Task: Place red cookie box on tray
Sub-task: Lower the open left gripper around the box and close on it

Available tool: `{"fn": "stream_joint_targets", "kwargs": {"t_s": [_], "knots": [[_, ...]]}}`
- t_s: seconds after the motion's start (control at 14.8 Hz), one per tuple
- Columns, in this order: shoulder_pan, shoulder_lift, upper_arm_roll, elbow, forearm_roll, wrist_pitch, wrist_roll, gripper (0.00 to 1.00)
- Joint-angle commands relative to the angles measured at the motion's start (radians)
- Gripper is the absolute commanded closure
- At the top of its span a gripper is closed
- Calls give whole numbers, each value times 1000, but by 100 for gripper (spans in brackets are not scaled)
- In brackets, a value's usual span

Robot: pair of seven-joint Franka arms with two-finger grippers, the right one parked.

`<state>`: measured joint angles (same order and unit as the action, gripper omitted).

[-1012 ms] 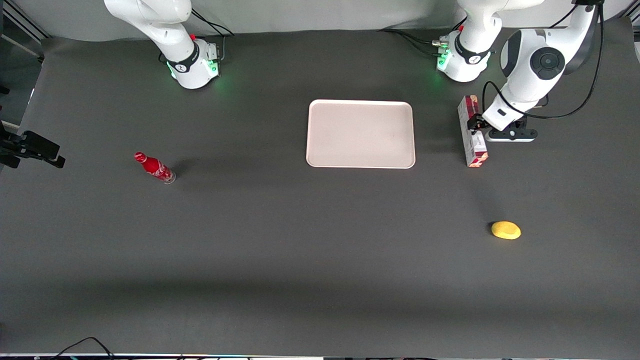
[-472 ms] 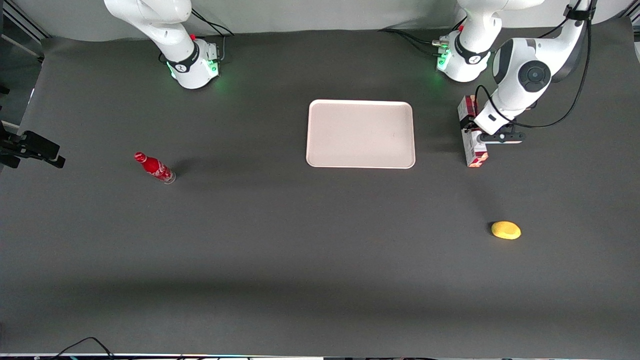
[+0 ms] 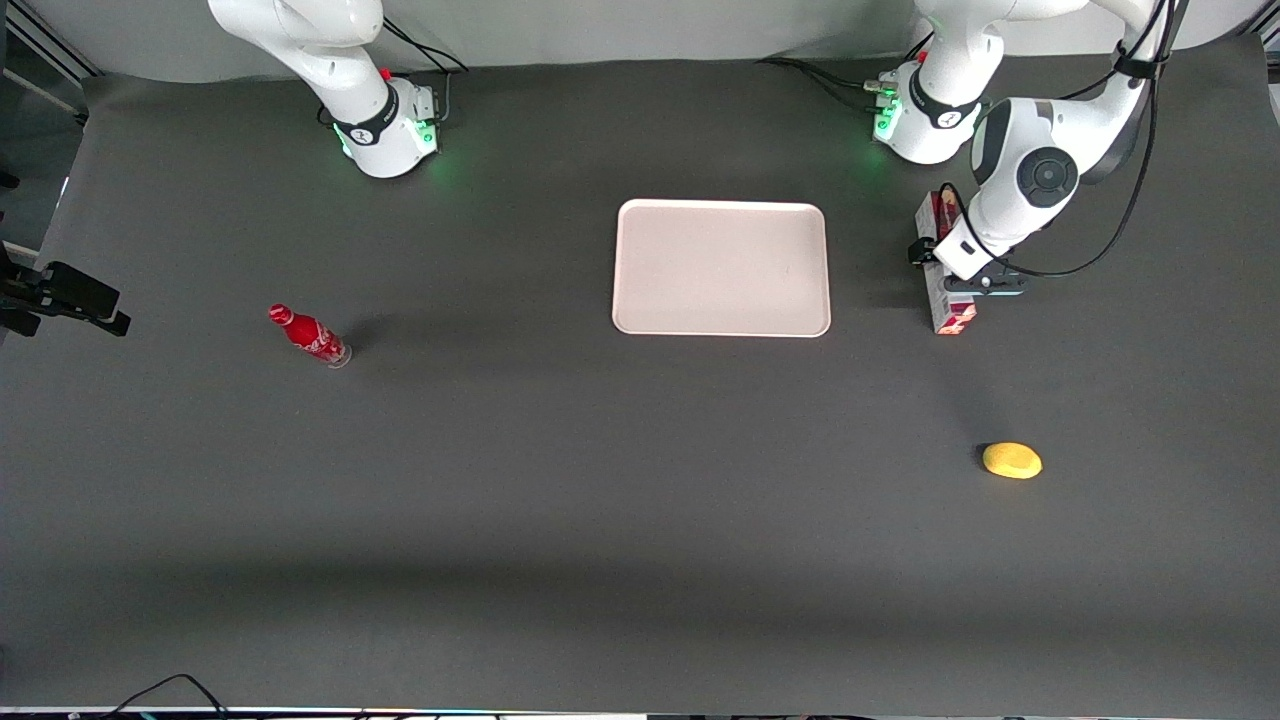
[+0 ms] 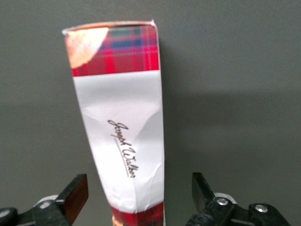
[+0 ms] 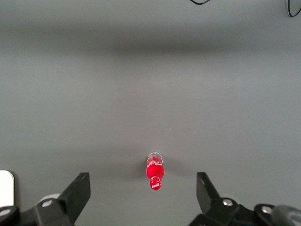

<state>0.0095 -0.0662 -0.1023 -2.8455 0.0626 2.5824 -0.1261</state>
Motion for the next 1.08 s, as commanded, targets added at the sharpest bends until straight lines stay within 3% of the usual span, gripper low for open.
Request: {"fn": "stream_joint_targets", "kwargs": {"t_s": [0.0,0.07,0.2,0.27,0.74,1.01], "knots": [[-13,-37,3,-72,6,53,-23,39],[-13,-38,3,-71,6,50,-23,72],[-8,-38,7,-71,6,53,-21,96],[-9,-37,7,-71,5,53,-21,100],[-11,-72,6,-25,5,-13,-24,100],[-14,-219,1,188,6,-385,-21,100]]}}
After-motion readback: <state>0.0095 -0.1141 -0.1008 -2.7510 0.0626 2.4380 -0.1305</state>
